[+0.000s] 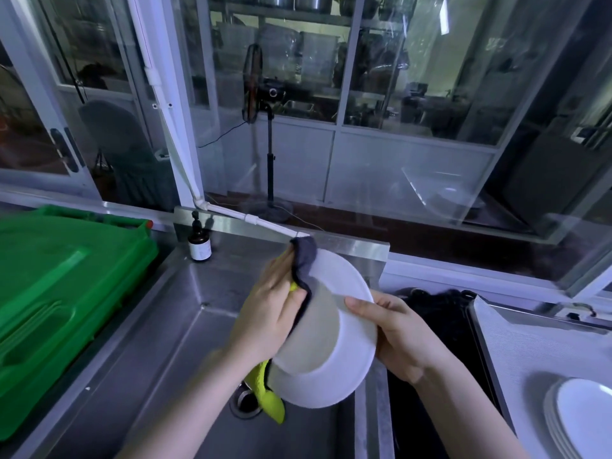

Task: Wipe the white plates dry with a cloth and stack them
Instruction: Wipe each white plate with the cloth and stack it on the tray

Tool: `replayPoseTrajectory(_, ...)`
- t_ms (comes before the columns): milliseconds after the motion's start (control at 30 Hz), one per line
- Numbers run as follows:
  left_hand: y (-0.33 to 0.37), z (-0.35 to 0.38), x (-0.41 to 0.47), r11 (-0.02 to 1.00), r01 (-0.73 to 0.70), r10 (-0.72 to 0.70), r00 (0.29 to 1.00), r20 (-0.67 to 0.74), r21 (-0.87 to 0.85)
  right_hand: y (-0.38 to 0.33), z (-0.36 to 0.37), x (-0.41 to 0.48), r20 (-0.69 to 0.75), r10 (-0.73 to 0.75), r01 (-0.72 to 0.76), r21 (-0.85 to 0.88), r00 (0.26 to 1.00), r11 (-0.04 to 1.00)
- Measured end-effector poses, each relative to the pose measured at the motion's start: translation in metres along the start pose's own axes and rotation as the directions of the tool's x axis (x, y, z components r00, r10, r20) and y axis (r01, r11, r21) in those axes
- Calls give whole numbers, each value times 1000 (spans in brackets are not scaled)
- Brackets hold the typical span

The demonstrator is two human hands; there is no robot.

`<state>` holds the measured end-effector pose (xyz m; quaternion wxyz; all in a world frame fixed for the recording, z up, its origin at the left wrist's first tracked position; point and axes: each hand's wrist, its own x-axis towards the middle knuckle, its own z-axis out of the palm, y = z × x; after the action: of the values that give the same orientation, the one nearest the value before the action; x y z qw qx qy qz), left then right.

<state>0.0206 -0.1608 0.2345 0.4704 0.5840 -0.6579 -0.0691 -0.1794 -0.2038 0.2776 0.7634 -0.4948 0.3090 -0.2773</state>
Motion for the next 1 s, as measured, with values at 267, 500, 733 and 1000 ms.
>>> replayPoseTrajectory(267,6,13,-51,1000,26,-26,999,-20,9,-2,-11,-6,-117,-33,44,92,993,995)
replayPoseTrajectory(500,16,31,-47,967,-217,207,975,81,135,10,5,4,-115,-27,40,116,993,992)
replayPoseTrajectory(733,-9,13,-41,990,104,-106,994,22,95,-7,2,2,-220,-87,125,166,972,978)
replayPoseTrajectory(1000,24,27,-33,985,-148,142,987,75,84,9,9,3,-141,-41,63,157,989,986)
